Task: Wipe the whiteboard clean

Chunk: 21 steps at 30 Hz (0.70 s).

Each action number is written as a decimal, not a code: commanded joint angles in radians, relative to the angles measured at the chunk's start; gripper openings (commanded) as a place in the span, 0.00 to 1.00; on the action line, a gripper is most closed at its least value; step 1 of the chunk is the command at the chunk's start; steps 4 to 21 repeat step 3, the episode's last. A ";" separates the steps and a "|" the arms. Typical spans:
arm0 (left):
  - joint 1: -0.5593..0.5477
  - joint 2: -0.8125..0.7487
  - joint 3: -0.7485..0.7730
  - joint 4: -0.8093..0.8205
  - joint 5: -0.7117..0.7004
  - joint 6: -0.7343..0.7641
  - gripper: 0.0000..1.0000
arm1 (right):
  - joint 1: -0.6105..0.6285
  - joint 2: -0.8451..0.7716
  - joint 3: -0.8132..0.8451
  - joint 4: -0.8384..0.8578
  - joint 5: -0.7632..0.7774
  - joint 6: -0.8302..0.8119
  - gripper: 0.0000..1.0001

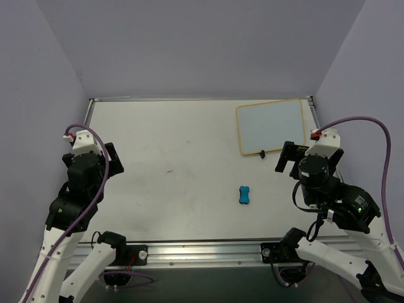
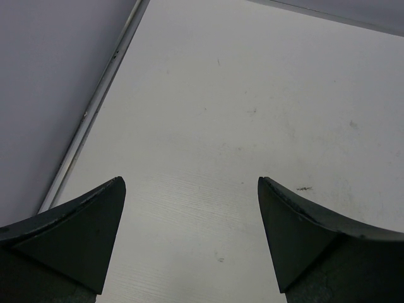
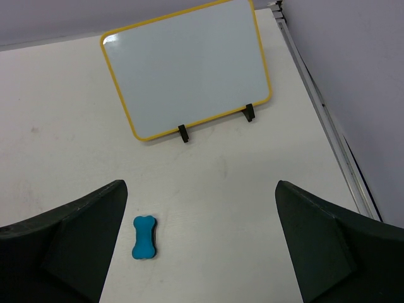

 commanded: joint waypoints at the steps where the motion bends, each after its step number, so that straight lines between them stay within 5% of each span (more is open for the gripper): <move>1: 0.004 -0.007 -0.002 0.049 0.007 0.015 0.94 | 0.006 0.001 -0.001 -0.015 0.017 -0.007 1.00; 21: 0.004 -0.008 -0.002 0.051 0.007 0.015 0.94 | 0.006 0.003 -0.001 -0.013 0.019 -0.007 1.00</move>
